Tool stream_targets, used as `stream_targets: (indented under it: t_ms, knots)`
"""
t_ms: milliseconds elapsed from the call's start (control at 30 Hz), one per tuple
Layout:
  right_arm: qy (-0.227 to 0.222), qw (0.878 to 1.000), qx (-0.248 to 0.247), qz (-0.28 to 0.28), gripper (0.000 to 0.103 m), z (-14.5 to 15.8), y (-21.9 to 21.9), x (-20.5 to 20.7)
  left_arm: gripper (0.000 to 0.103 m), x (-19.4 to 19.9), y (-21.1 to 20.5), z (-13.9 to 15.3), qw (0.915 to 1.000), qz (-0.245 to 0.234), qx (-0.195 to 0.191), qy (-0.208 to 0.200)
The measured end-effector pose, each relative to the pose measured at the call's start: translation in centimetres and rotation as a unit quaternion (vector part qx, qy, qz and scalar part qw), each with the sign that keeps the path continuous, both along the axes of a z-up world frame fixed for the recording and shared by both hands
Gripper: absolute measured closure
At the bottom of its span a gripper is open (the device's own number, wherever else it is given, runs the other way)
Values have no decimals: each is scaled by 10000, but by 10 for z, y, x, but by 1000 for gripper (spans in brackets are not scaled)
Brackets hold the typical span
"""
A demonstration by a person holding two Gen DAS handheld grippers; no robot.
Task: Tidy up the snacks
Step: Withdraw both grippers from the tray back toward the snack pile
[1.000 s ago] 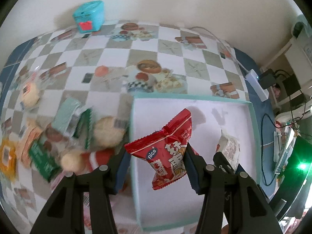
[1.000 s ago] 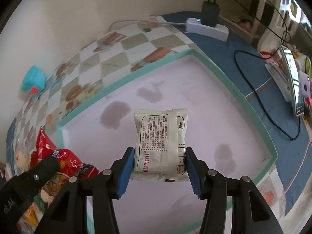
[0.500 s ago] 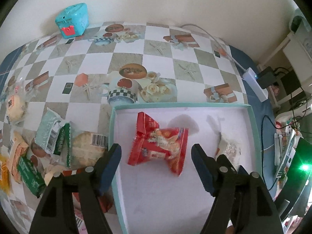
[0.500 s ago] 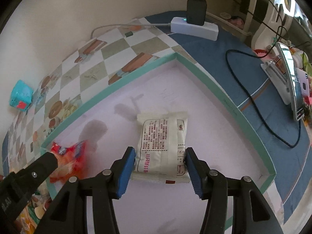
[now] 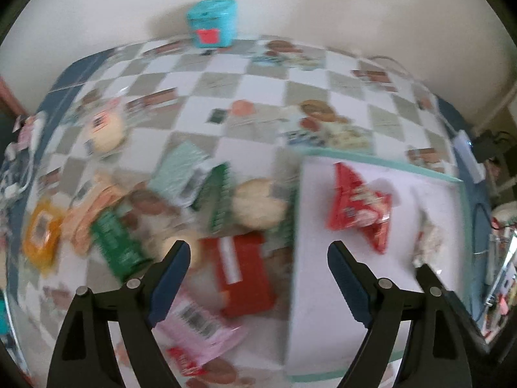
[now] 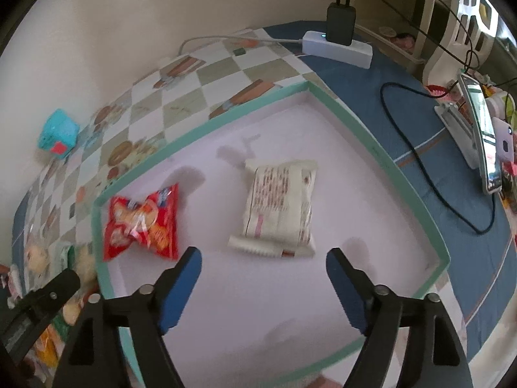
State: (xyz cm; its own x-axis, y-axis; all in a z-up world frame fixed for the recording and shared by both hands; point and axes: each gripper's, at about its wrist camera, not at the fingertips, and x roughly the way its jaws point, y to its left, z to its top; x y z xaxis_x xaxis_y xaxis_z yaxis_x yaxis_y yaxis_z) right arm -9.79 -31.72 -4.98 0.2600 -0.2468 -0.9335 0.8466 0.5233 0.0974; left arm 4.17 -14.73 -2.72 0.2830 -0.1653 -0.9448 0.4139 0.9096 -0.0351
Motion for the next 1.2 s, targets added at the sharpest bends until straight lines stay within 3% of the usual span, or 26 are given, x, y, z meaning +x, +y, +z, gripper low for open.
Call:
stream_targets:
  t_ms: [333,700,867,1033,1200]
  knots:
    - [-284,9991,-122,280,0,24,41,-17,6,-19,57,8,9990,374,0,-251]
    - [-795,9943,-277,657,0,54,80,-28,4,-31,104,27,9947,750,-24,-705]
    - [-1078,9889,-454,918,0,68,99,-27,4,-30,124,37,9917,968,-241,-815]
    - [-1236,9847,-556,1093,0,75,113,-21,4,-26,138,37,9895,1167,-71,-852]
    - [-1318,9841,-286,1155,0,70,119,-16,4,-19,159,32,9862,1447,140,-796]
